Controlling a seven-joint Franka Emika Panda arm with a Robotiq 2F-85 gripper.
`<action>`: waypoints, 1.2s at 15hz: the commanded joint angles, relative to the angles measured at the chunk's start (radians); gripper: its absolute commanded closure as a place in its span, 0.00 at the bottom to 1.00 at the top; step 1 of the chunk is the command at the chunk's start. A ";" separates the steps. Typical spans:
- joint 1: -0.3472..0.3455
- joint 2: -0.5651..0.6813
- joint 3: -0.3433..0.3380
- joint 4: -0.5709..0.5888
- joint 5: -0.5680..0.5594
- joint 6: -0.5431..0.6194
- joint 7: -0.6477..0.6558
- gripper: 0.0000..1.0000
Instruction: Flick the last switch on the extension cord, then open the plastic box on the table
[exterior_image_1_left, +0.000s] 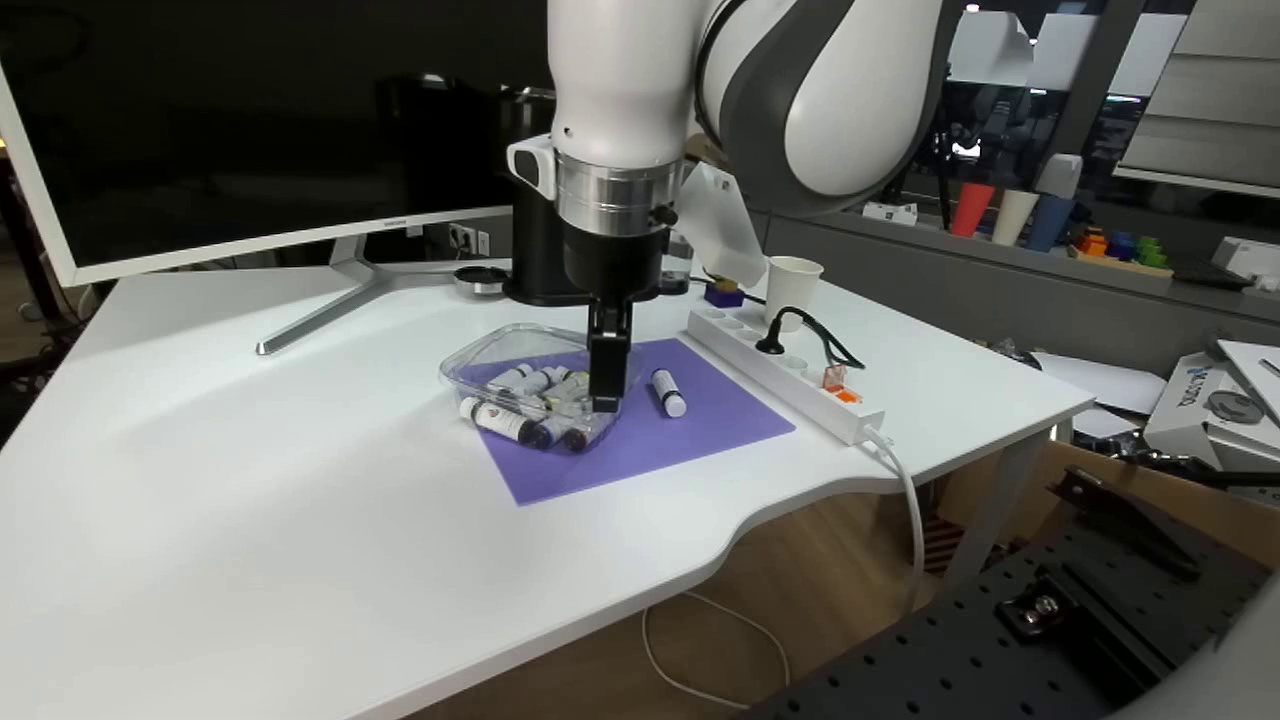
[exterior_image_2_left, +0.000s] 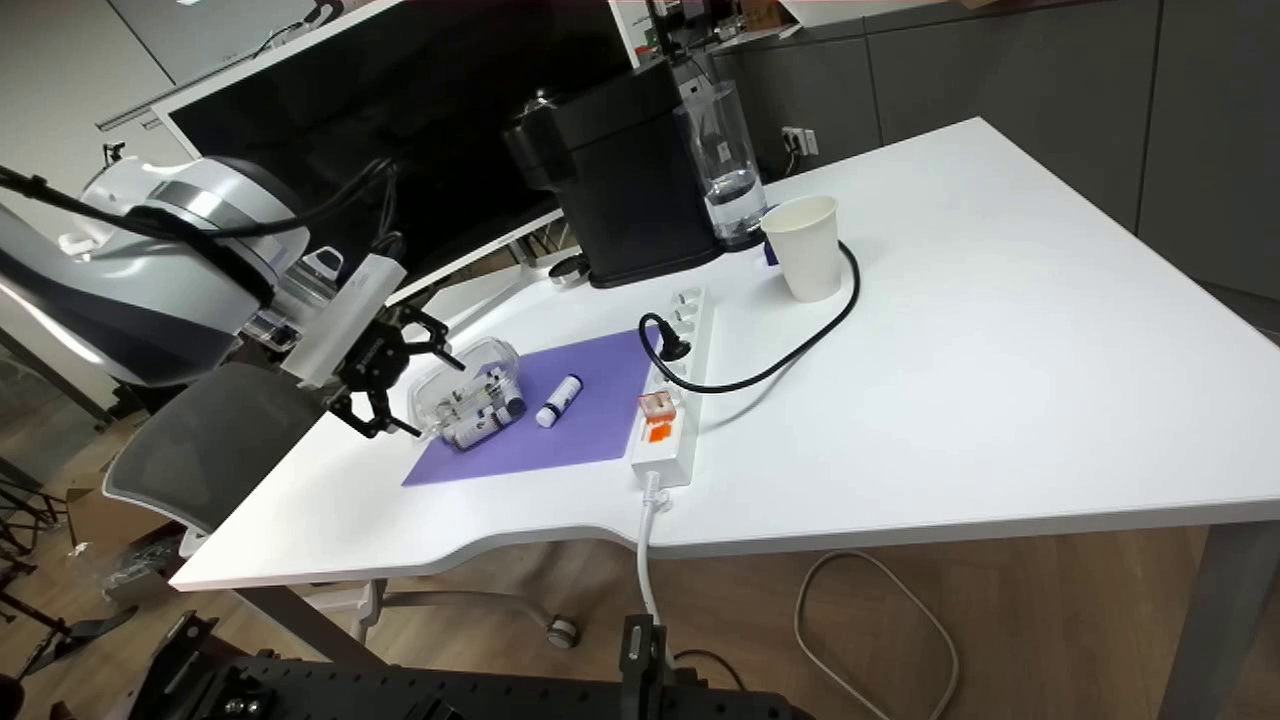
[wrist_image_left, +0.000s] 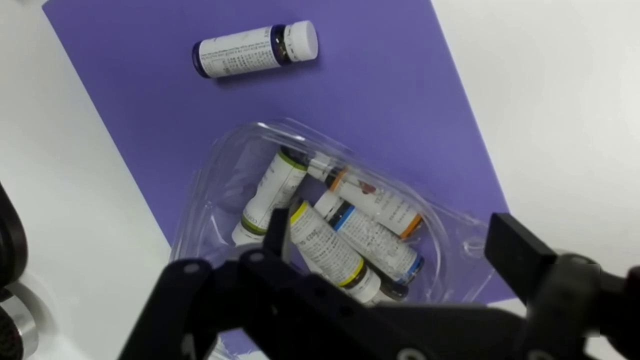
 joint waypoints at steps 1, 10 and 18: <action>-0.011 -0.014 0.017 -0.019 0.053 -0.007 -0.049 0.00; -0.018 -0.012 0.038 -0.024 0.198 -0.017 -0.160 0.00; -0.031 0.020 0.044 -0.007 0.244 -0.014 -0.212 0.00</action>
